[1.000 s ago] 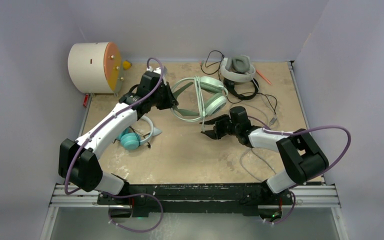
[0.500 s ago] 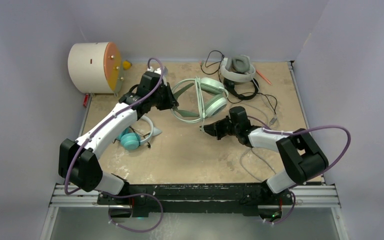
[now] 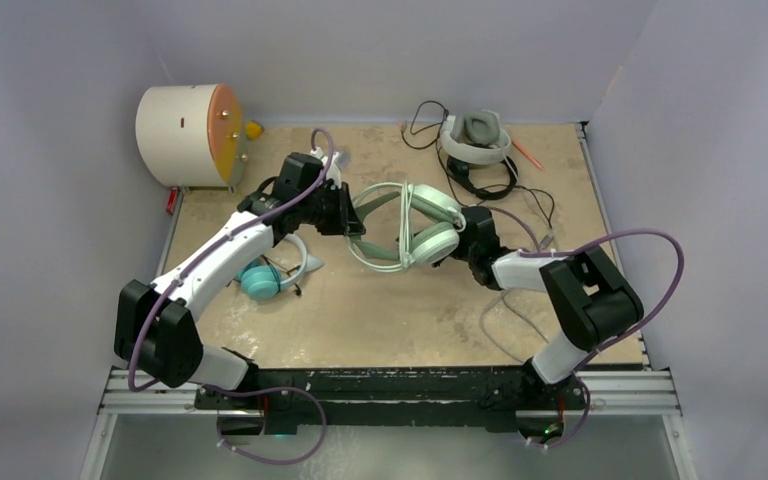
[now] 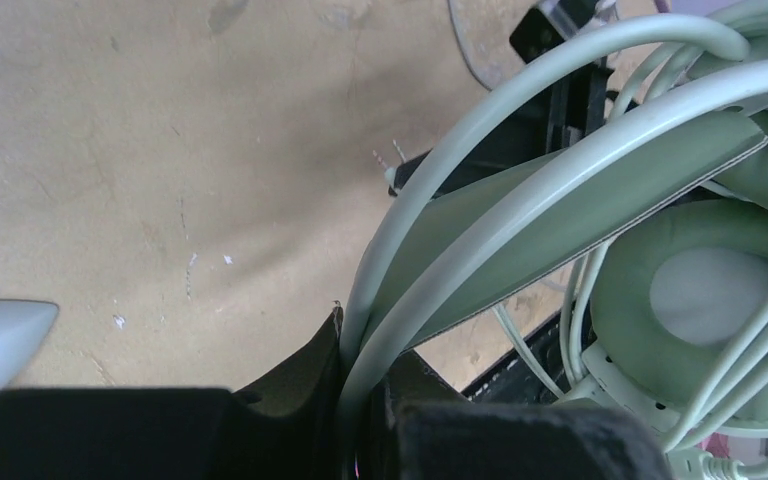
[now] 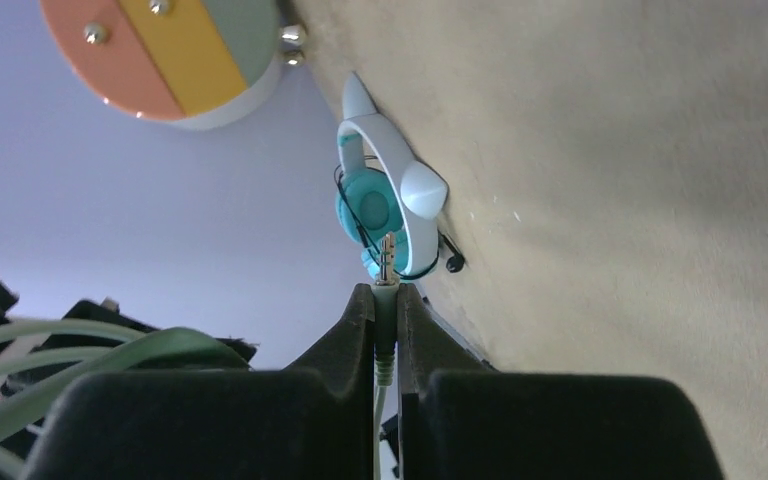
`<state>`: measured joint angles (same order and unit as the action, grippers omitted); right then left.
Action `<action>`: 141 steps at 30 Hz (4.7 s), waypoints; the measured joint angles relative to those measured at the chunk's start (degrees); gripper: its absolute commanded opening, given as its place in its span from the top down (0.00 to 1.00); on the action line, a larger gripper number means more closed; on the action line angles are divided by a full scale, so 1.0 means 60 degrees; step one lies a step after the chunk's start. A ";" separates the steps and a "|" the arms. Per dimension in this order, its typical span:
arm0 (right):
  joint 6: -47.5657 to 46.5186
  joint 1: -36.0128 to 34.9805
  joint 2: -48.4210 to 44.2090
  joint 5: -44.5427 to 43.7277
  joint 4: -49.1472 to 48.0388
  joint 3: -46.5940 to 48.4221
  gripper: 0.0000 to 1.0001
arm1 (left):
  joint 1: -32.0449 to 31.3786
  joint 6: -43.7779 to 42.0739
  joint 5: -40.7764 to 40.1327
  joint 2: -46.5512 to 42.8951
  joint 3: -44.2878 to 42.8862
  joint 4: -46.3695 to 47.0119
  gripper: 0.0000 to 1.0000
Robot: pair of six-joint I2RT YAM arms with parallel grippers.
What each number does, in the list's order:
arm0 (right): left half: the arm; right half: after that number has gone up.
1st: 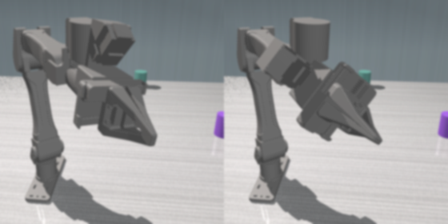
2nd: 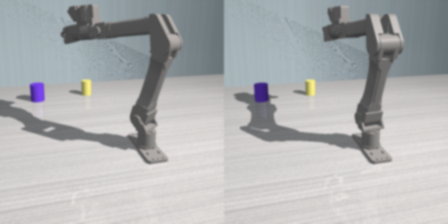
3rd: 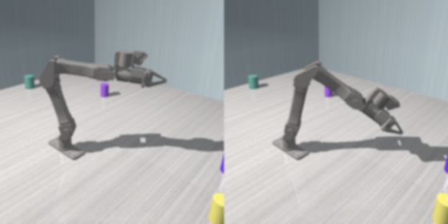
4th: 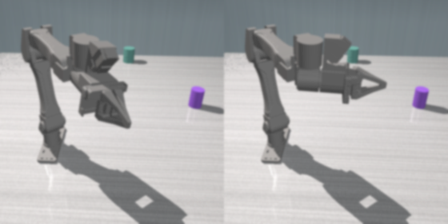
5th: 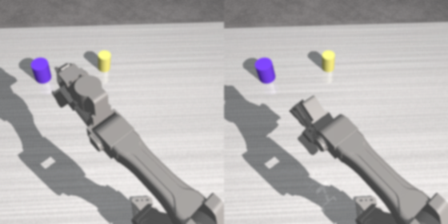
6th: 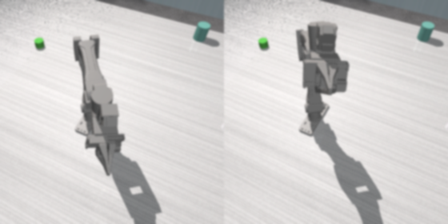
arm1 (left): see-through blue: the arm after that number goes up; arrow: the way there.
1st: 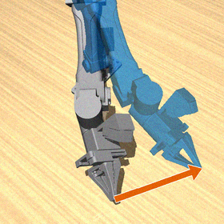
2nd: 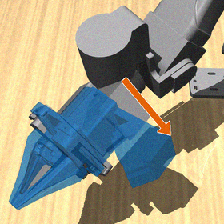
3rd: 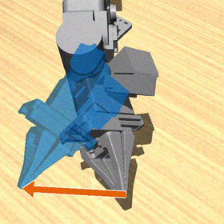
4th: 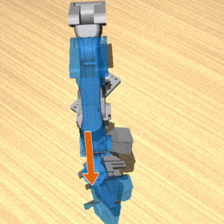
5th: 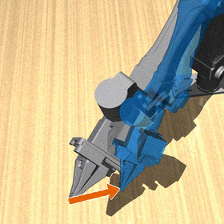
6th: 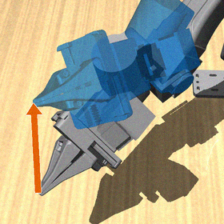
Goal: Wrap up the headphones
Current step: Wrap the headphones cable around the headphones, then place the headphones at the center of the board, then move the headphones to the center of the board.
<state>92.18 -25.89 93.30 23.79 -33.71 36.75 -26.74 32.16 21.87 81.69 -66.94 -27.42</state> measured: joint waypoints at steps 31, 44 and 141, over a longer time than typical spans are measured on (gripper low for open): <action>-0.5501 -0.0415 0.0623 -0.1118 -0.4648 -0.2412 1.00 | -0.2269 -0.2543 -0.3286 0.0776 0.1104 -0.0044 1.00; -0.5978 -0.0612 0.0528 -0.3144 -0.4506 -0.3246 0.67 | -0.3344 -0.2594 -0.5639 0.3238 0.0903 0.0579 1.00; -0.9624 0.0637 -0.8550 -0.6094 0.8167 -0.0991 0.26 | -0.3891 0.2051 -0.6532 0.0047 0.3085 -0.0747 0.89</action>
<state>34.44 -22.06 42.00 -12.78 15.29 30.81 -50.09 44.47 -17.32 81.97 -48.42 -31.90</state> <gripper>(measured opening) 0.736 0.013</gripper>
